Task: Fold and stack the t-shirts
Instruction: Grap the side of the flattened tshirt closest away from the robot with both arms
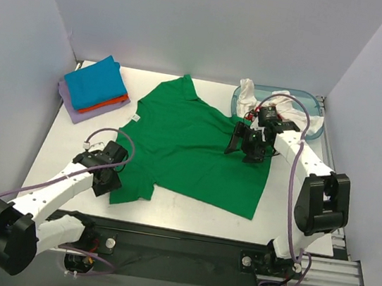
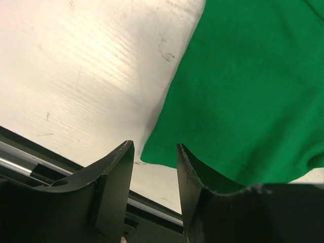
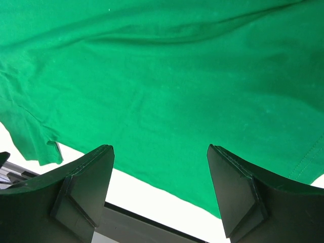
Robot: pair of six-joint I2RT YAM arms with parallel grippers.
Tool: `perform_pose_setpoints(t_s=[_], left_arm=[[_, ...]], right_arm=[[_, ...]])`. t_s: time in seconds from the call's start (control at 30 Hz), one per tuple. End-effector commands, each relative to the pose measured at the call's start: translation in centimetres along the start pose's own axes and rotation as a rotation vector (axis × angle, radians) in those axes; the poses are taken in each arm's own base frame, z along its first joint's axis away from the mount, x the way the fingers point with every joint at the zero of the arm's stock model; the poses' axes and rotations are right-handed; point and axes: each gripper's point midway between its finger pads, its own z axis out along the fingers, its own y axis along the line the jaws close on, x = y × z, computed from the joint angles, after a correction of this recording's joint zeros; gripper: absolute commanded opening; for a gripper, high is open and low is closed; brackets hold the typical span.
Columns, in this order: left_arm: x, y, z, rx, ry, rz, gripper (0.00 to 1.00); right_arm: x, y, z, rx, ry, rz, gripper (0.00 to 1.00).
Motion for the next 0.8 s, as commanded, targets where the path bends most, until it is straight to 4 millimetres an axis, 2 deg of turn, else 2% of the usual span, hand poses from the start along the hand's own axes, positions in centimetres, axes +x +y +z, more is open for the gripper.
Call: perform_pose_setpoints(t_s=[0.0, 0.13, 0.23, 0.63, 0.77], left_arm=[[1.2, 0.5, 0.1, -0.033, 0.025, -0.056, 0.49], [3.3, 1.0, 0.7, -0.050, 0.070, -0.065, 0.47], [4.0, 1.2, 0.9, -0.044, 0.079, -0.088, 0.44], [4.8, 0.7, 2.2, -0.010, 0.091, -0.107, 0.41], [5.0, 0.7, 2.4, 0.005, 0.089, -0.113, 0.34]], right_arm=[[1.2, 0.5, -1.4, -0.016, 0.012, 0.002, 0.76], [1.6, 0.2, -1.4, -0.007, 0.017, 0.004, 0.76], [2.0, 0.1, -1.5, -0.003, 0.017, 0.002, 0.76], [2.3, -0.4, -1.6, 0.006, 0.015, 0.000, 0.76], [2.5, -0.6, -1.6, 0.014, 0.014, -0.001, 0.76]])
